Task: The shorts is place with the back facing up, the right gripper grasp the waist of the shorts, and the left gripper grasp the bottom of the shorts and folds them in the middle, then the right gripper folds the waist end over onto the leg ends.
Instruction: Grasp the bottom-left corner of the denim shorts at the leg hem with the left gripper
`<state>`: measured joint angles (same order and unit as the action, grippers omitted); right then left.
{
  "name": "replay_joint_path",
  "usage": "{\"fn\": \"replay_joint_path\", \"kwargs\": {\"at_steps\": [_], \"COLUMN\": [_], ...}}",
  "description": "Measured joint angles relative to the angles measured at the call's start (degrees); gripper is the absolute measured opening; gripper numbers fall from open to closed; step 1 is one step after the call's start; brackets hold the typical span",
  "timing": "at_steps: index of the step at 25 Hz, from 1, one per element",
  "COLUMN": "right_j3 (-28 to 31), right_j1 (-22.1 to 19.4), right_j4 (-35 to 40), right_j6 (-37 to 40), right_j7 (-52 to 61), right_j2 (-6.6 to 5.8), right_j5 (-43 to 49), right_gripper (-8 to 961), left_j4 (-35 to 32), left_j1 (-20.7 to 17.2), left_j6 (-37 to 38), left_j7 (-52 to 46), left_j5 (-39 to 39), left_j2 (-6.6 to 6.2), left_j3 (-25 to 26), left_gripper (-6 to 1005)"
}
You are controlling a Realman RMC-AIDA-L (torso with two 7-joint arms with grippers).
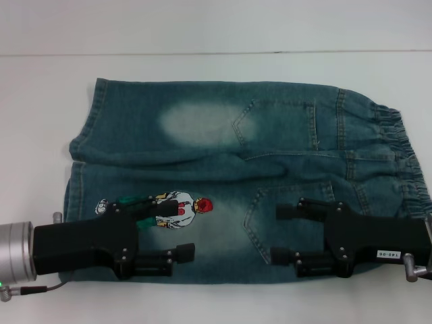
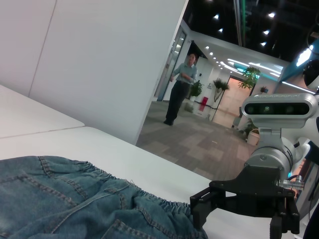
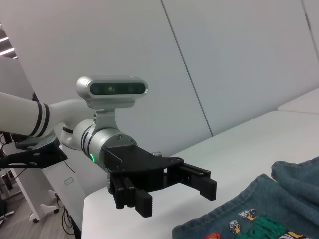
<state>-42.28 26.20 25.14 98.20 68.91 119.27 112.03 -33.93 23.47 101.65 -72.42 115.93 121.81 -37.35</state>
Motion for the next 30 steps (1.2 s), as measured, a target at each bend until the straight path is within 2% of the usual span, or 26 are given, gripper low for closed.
{"fn": "replay_joint_path", "kwargs": {"at_steps": [10, 12, 17, 24, 30], "right_j3": [0.0, 0.0, 0.0, 0.0, 0.0], "right_j1": [-0.01, -0.01, -0.1, -0.17, -0.2], "right_j4": [0.0, 0.0, 0.0, 0.0, -0.01], "right_j6": [-0.21, -0.21, -0.22, -0.22, -0.21], "right_j7": [0.05, 0.09, 0.42, 0.63, 0.62], "right_j2": [0.0, 0.0, 0.0, -0.06, -0.1], "right_j5": [0.0, -0.07, -0.1, -0.05, -0.05], "right_gripper": [911, 911, 911, 911, 910], "left_j4": [-0.01, -0.25, -1.79, -10.25, -13.65], "left_j1": [-0.36, -0.8, -4.05, -10.14, -11.29], "left_j6": [-0.14, 0.14, 2.75, 3.71, 2.77], "left_j7": [-0.08, -0.81, -5.38, -16.07, -19.28], "left_j5": [-0.06, -0.28, -0.15, 3.53, 10.46], "left_j2": [0.09, 0.09, -0.76, -1.01, -1.05], "left_j3": [0.43, 1.83, 9.03, 10.78, 16.14], "left_gripper": [914, 914, 915, 915, 915]}}
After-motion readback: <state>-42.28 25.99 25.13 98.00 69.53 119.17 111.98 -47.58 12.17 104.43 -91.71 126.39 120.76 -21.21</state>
